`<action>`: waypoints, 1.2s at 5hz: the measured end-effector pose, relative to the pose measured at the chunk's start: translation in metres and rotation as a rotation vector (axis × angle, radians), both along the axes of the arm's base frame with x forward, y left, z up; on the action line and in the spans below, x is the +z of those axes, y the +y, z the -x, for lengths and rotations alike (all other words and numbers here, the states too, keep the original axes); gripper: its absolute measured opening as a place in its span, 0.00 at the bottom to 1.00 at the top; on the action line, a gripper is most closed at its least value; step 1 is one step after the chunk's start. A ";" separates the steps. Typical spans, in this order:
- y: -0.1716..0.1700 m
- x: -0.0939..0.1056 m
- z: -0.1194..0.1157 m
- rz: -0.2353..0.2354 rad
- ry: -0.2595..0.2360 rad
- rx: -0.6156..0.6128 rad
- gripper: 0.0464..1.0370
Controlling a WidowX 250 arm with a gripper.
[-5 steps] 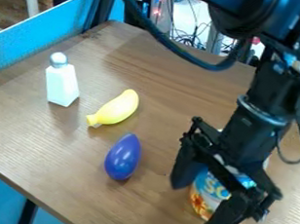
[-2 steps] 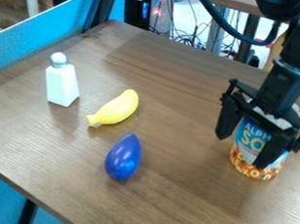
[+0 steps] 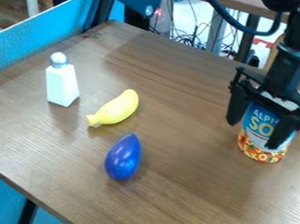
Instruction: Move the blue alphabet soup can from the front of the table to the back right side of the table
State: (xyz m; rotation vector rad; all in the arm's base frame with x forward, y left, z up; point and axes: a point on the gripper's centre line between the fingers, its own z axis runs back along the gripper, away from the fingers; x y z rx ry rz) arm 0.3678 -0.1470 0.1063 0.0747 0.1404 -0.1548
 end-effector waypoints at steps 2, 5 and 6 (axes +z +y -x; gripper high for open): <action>0.021 0.027 0.009 -0.060 -0.042 0.022 0.97; 0.055 0.066 0.081 -0.050 -0.031 -0.023 0.97; 0.080 0.068 0.094 -0.049 -0.063 0.007 0.97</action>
